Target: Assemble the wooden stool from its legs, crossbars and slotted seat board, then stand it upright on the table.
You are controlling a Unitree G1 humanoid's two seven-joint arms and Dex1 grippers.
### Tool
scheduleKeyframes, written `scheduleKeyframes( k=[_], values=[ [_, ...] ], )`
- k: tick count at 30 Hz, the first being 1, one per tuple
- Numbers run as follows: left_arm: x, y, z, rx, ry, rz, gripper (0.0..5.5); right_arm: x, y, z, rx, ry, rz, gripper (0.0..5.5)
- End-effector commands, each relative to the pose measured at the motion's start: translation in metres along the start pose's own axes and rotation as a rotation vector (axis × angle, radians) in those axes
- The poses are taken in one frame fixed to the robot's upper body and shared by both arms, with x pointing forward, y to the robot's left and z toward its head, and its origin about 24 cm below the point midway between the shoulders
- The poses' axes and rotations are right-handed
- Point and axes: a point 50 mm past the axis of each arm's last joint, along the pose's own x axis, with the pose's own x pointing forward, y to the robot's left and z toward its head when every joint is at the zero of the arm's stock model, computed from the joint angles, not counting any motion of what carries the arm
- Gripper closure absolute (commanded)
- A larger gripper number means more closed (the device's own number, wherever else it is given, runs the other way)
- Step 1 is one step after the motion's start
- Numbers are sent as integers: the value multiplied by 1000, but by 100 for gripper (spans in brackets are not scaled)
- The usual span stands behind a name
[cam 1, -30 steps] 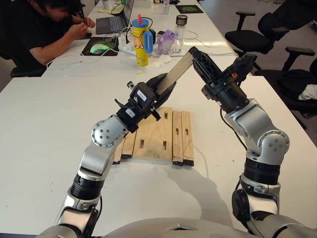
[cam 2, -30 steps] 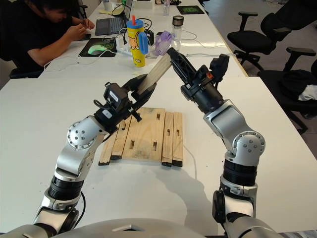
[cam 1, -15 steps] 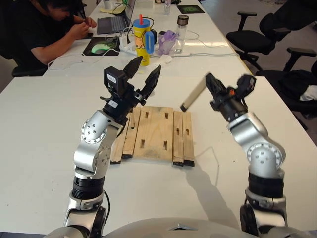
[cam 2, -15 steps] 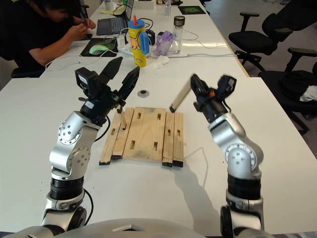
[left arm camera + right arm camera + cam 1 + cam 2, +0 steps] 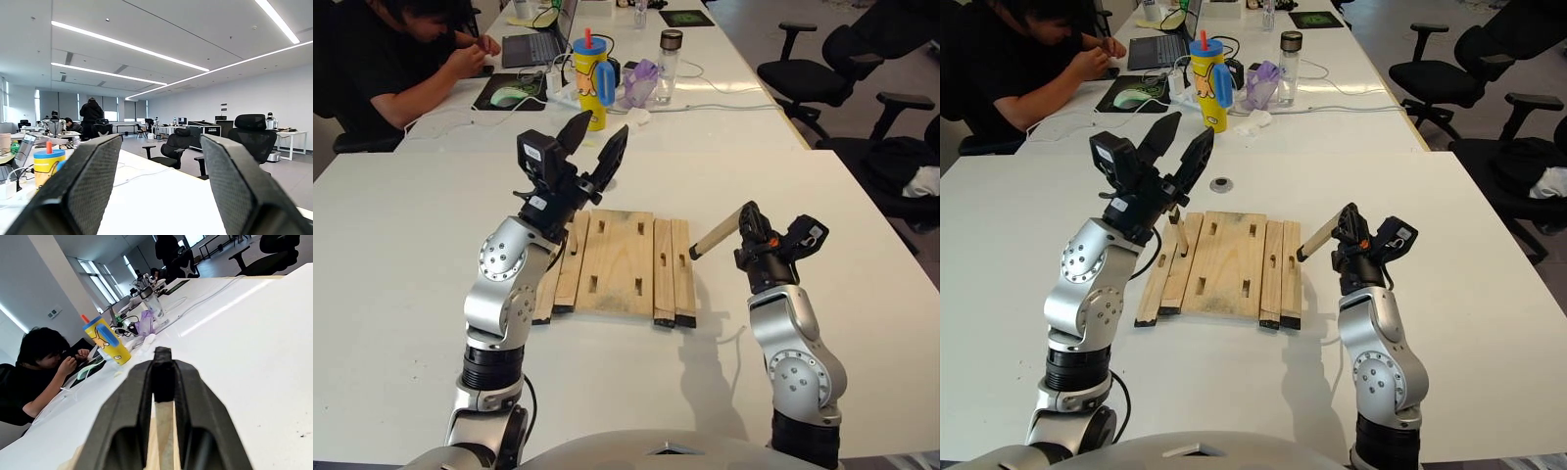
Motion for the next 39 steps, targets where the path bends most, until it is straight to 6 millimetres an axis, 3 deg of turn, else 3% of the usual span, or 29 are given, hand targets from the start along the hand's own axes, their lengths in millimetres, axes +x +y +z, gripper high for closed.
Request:
scheduleKeyframes(
  k=[1,6,22,34,39],
  values=[
    [7,0,1,2,-1,-26,256,7,-3,-10,57,3,-36,503],
    [10,3,1,10,-1,-34,256,11,-4,-18,121,17,-42,503],
    [10,1,0,10,-5,-22,256,13,-2,-27,87,58,-27,503],
    [9,-1,2,10,-21,7,256,13,-12,-31,-163,82,-63,503],
    [8,-2,1,14,-22,26,256,10,-22,-46,-379,153,-53,503]
  ],
)
